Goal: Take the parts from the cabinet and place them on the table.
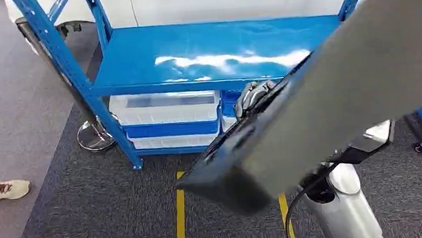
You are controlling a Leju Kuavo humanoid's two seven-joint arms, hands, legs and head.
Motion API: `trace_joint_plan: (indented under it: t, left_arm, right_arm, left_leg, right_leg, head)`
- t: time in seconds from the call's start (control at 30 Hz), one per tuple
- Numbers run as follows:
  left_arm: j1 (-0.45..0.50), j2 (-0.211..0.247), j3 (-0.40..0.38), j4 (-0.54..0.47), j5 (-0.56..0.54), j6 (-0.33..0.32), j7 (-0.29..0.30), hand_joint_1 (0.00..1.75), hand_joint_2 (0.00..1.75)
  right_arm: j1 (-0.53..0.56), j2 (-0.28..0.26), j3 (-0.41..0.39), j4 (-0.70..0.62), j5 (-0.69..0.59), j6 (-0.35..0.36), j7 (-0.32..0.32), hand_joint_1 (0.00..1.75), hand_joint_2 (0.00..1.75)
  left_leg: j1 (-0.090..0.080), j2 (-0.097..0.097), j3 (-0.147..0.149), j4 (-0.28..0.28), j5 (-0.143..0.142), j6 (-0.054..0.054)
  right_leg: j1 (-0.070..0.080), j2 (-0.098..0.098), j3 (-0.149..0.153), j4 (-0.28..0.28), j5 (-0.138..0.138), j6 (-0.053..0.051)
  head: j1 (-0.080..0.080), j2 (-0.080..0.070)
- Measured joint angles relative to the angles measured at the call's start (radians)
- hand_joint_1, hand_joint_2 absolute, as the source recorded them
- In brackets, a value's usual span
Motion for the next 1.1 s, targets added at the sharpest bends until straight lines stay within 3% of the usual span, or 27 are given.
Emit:
trace_joint_plan:
  t: [0.03,0.07,0.1,0.13,0.2,0.23,0.27,0.3,0.33,0.37,0.4,0.43,0.47,0.53,0.57,0.6,0.63,0.7,0.73,0.77,0.83,0.87,0.9,0.93,1.03,1.07,1.1]
  left_arm:
    - [0.002,0.0,-0.003,0.001,-0.001,-0.001,-0.004,0.0,1.75]
    - [0.002,0.0,-0.004,0.001,0.0,-0.002,-0.005,0.0,1.75]
    - [-0.002,0.0,-0.007,0.001,0.0,-0.002,-0.005,0.0,1.75]
    - [-0.005,0.0,-0.011,0.001,0.0,-0.006,-0.006,0.0,1.75]
    - [-0.007,0.0,-0.017,0.001,0.0,-0.012,-0.008,0.0,1.75]
    - [-0.006,0.0,-0.021,0.001,0.0,-0.014,-0.008,0.0,1.75]
    - [-0.005,0.0,-0.023,0.001,0.0,-0.02,-0.008,0.0,1.75]
    - [-0.004,0.0,-0.024,0.001,0.0,-0.026,-0.009,0.0,1.75]
    - [-0.004,0.0,-0.024,0.001,0.0,-0.031,-0.011,0.0,1.75]
    - [-0.006,0.0,-0.025,0.001,0.0,-0.037,-0.012,0.0,1.75]
    - [-0.007,-0.002,-0.026,0.001,0.0,-0.043,-0.014,0.0,1.75]
    - [-0.012,-0.001,-0.026,0.001,0.0,-0.044,-0.016,0.0,1.75]
    - [-0.009,0.0,-0.026,0.001,0.0,-0.043,-0.016,0.0,1.75]
    - [-0.004,0.0,-0.026,0.002,-0.002,-0.039,-0.02,0.0,1.75]
    - [-0.004,0.0,-0.026,0.003,-0.001,-0.034,-0.022,0.0,1.75]
    - [-0.006,0.001,-0.026,0.003,-0.001,-0.032,-0.023,0.0,1.75]
    - [-0.01,0.001,-0.026,0.003,0.0,-0.029,-0.023,0.0,1.75]
    - [-0.013,0.0,-0.026,0.003,0.0,-0.027,-0.023,0.0,1.75]
    - [-0.012,-0.002,-0.026,0.003,0.0,-0.027,-0.024,0.0,1.75]
    - [-0.01,-0.003,-0.026,0.003,-0.002,-0.027,-0.024,0.0,1.75]
    - [-0.008,-0.003,-0.026,0.003,-0.001,-0.026,-0.023,0.0,1.75]
    - [-0.009,-0.002,-0.025,0.003,-0.001,-0.026,-0.023,0.0,1.75]
    - [-0.012,-0.002,-0.025,0.003,-0.001,-0.026,-0.023,0.0,1.75]
    - [-0.012,-0.002,-0.025,0.003,0.0,-0.026,-0.024,0.0,1.75]
    - [-0.005,-0.003,-0.024,0.003,0.0,-0.027,-0.023,0.0,1.75]
    - [-0.003,-0.003,-0.024,0.003,0.0,-0.027,-0.022,0.0,1.75]
    - [-0.003,-0.005,-0.024,0.003,0.0,-0.029,-0.021,0.0,1.75]
  right_arm:
    - [0.0,-0.004,0.003,-0.003,-0.003,0.0,-0.007,1.75,1.75]
    - [0.001,-0.012,0.004,-0.009,-0.01,0.001,-0.013,1.75,1.75]
    - [0.002,-0.019,0.004,-0.018,-0.017,0.003,-0.019,1.75,1.75]
    - [0.004,-0.031,0.003,-0.026,-0.024,0.007,-0.022,1.75,1.75]
    - [0.023,-0.052,-0.006,-0.043,-0.037,0.019,-0.026,1.75,1.75]
    - [0.032,-0.059,-0.011,-0.05,-0.039,0.022,-0.027,1.75,1.75]
    - [0.038,-0.064,-0.013,-0.054,-0.038,0.026,-0.031,1.75,1.75]
    - [0.042,-0.066,-0.014,-0.059,-0.037,0.03,-0.036,1.75,1.75]
    - [0.045,-0.068,-0.016,-0.066,-0.035,0.03,-0.042,1.75,1.75]
    - [0.045,-0.068,-0.016,-0.071,-0.034,0.031,-0.045,1.75,1.75]
    - [0.045,-0.069,-0.019,-0.076,-0.034,0.031,-0.049,1.75,1.75]
    - [0.047,-0.069,-0.023,-0.08,-0.034,0.031,-0.053,1.75,1.75]
    - [0.049,-0.071,-0.026,-0.084,-0.035,0.031,-0.054,1.75,1.75]
    - [0.048,-0.071,-0.028,-0.086,-0.038,0.031,-0.05,1.75,1.75]
    - [0.048,-0.071,-0.028,-0.087,-0.042,0.032,-0.045,1.75,1.75]
    - [0.048,-0.071,-0.027,-0.087,-0.044,0.032,-0.042,1.75,1.75]
    - [0.048,-0.071,-0.028,-0.089,-0.045,0.032,-0.04,1.75,1.75]
    - [0.049,-0.071,-0.028,-0.088,-0.048,0.032,-0.036,1.75,1.75]
    - [0.05,-0.071,-0.027,-0.088,-0.049,0.033,-0.036,1.75,1.75]
    - [0.05,-0.071,-0.027,-0.088,-0.051,0.033,-0.036,1.75,1.75]
    - [0.05,-0.071,-0.027,-0.088,-0.051,0.033,-0.036,1.75,1.75]
    - [0.05,-0.071,-0.027,-0.088,-0.052,0.033,-0.036,1.75,1.75]
    - [0.05,-0.071,-0.027,-0.088,-0.052,0.033,-0.036,1.75,1.75]
    - [0.048,-0.071,-0.027,-0.088,-0.052,0.033,-0.035,1.75,1.75]
    - [0.046,-0.071,-0.024,-0.088,-0.054,0.033,-0.035,1.75,1.75]
    - [0.043,-0.071,-0.024,-0.088,-0.053,0.032,-0.034,1.75,1.75]
    - [0.042,-0.071,-0.022,-0.088,-0.051,0.03,-0.031,1.75,1.75]
  left_leg:
    - [0.002,-0.008,0.0,-0.006,0.007,0.01]
    - [0.007,-0.017,0.0,-0.007,0.014,0.015]
    - [0.007,-0.024,-0.006,-0.007,0.018,0.021]
    - [0.007,-0.033,-0.011,-0.007,0.022,0.024]
    - [0.006,-0.058,-0.023,-0.005,0.03,0.025]
    - [0.006,-0.071,-0.027,-0.003,0.032,0.025]
    - [0.006,-0.083,-0.03,-0.002,0.034,0.023]
    - [0.005,-0.094,-0.031,-0.001,0.036,0.022]
    - [0.005,-0.109,-0.031,0.0,0.038,0.019]
    - [0.005,-0.12,-0.031,0.0,0.039,0.017]
    - [0.008,-0.125,-0.037,-0.002,0.043,0.012]
    - [0.007,-0.137,-0.043,0.002,0.046,0.008]
    - [0.015,-0.145,-0.05,-0.001,0.051,-0.001]
    - [0.014,-0.17,-0.053,-0.012,0.062,-0.017]
    - [0.015,-0.136,-0.056,-0.001,0.054,-0.014]
    - [0.006,-0.083,-0.071,0.029,0.027,-0.016]
    - [0.009,-0.055,-0.102,0.096,-0.016,-0.021]
    - [0.014,-0.039,-0.169,0.255,-0.088,-0.031]
    - [0.016,-0.037,-0.187,0.302,-0.099,-0.036]
    - [0.018,-0.035,-0.178,0.293,-0.084,-0.038]
    - [0.021,-0.022,-0.091,0.146,-0.012,-0.04]
    - [0.02,0.001,-0.035,0.051,0.023,-0.039]
    - [0.016,0.042,-0.008,-0.009,0.012,-0.032]
    - [0.01,0.028,-0.009,-0.012,0.024,-0.018]
    - [0.007,-0.002,-0.021,-0.009,0.03,-0.002]
    - [0.013,-0.011,-0.018,-0.015,0.038,0.009]
    - [0.014,-0.02,-0.022,-0.017,0.042,0.013]
  right_leg:
    - [0.001,-0.005,-0.001,0.003,-0.002,0.006]
    - [-0.007,0.039,-0.006,0.017,-0.019,0.018]
    - [-0.009,0.078,-0.023,0.057,-0.057,0.023]
    - [-0.011,0.099,-0.052,0.13,-0.103,0.026]
    - [-0.012,0.109,-0.118,0.291,-0.172,0.028]
    - [-0.012,0.11,-0.128,0.32,-0.173,0.026]
    - [-0.012,0.111,-0.114,0.298,-0.153,0.023]
    - [-0.011,0.114,-0.079,0.237,-0.118,0.018]
    - [-0.011,0.125,-0.024,0.136,-0.07,0.011]
    - [-0.01,0.152,0.023,0.046,-0.034,0.003]
    - [-0.014,0.21,0.042,0.01,-0.049,-0.005]
    - [-0.011,0.208,0.039,-0.006,-0.039,0.0]
    - [-0.005,0.192,0.036,-0.003,-0.038,0.001]
    - [-0.007,0.171,0.039,-0.014,-0.031,-0.008]
    - [-0.016,0.152,0.044,-0.03,-0.021,-0.012]
    - [-0.015,0.143,0.047,-0.036,-0.019,-0.018]
    - [-0.014,0.127,0.045,-0.036,-0.018,-0.02]
    - [-0.013,0.096,0.044,-0.035,-0.018,-0.02]
    - [-0.013,0.081,0.042,-0.034,-0.018,-0.02]
    - [-0.013,0.067,0.041,-0.032,-0.018,-0.02]
    - [-0.014,0.041,0.04,-0.025,-0.022,-0.014]
    - [-0.014,0.03,0.04,-0.019,-0.026,-0.01]
    - [-0.01,0.02,0.039,-0.015,-0.029,-0.004]
    - [-0.005,0.012,0.039,-0.011,-0.031,0.001]
    - [-0.007,-0.014,0.04,-0.017,-0.024,0.016]
    - [-0.011,-0.003,0.036,-0.013,-0.031,0.026]
    - [-0.016,0.05,0.03,0.007,-0.053,0.033]
  head:
    - [-0.001,0.0]
    - [0.0,0.0]
    - [0.001,0.0]
    - [0.0,0.0]
    - [0.0,0.0]
    - [0.0,0.0]
    - [0.0,0.0]
    - [0.0,0.0]
    - [0.001,0.0]
    - [0.0,0.0]
    - [-0.001,0.0]
    - [-0.007,0.0]
    - [-0.006,0.0]
    - [-0.006,0.0]
    - [-0.008,0.0]
    - [-0.015,0.0]
    - [-0.021,0.0]
    - [-0.021,0.0]
    - [-0.022,0.0]
    - [-0.021,0.0]
    - [-0.021,0.0]
    - [-0.022,0.0]
    - [-0.021,0.0]
    - [-0.018,0.0]
    - [-0.018,0.0]
    - [-0.019,0.0]
    - [-0.017,0.0]
